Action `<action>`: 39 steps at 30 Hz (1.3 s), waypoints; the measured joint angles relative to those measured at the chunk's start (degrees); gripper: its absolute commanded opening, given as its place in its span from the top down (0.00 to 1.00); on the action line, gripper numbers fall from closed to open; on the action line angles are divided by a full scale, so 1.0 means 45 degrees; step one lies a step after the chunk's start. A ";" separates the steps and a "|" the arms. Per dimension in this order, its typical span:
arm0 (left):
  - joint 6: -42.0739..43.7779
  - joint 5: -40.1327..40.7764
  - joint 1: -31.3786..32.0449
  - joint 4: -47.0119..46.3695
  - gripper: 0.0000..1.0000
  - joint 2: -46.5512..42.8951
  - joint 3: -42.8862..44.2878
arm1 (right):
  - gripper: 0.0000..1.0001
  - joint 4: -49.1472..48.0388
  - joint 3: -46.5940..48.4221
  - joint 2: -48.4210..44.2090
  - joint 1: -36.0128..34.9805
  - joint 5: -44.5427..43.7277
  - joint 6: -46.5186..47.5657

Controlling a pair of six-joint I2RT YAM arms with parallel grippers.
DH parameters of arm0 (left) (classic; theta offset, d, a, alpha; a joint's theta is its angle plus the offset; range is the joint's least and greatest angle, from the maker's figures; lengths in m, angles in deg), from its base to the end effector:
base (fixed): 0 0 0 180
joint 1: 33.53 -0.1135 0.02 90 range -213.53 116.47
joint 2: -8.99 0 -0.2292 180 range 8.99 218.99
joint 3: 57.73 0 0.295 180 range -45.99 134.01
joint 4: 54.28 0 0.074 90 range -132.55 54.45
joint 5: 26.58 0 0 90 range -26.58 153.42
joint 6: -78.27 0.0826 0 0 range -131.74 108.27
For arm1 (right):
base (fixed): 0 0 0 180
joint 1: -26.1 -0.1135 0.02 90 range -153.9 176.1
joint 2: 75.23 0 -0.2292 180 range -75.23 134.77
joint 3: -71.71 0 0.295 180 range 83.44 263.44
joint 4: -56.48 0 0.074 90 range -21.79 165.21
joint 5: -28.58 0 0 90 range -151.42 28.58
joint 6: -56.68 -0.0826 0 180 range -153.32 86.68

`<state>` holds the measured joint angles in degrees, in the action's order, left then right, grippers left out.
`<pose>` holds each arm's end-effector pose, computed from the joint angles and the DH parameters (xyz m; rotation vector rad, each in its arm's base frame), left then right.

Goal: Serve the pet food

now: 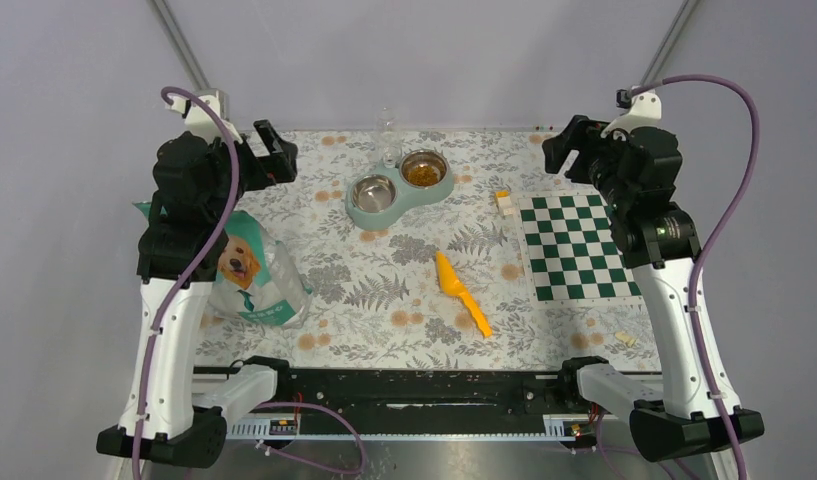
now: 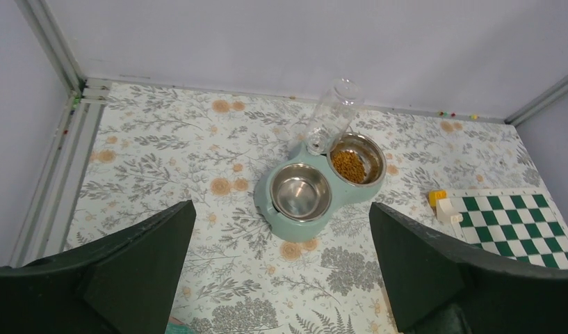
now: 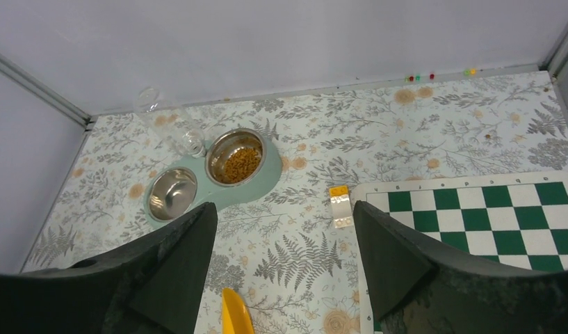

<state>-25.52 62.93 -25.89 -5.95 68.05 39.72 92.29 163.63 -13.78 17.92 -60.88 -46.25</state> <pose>0.2850 -0.0389 0.4663 -0.0877 1.7504 -0.2811 0.3173 0.0464 0.4498 0.0621 1.6708 0.2867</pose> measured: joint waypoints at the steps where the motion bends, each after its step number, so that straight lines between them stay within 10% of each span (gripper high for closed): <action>1: -0.0049 0.0219 0.0000 0.0039 0.01 -0.0107 0.0000 | 0.20 -0.0058 0.0000 0.0024 0.0000 0.0141 0.0005; 21: -0.4017 0.7932 -0.0481 0.8471 0.01 0.0330 0.4677 | 0.22 -0.0505 -0.0068 0.1098 0.0000 0.2137 -0.0918; 39: -0.6421 0.4813 -0.4964 0.8150 0.09 0.1452 0.3240 | 0.24 -0.1389 -0.0389 0.1540 0.0000 0.3060 -0.2705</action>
<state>-54.41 84.59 -48.23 30.73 74.59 54.30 86.04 161.88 -6.85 17.92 -47.11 -58.42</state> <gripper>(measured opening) 0.979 0.760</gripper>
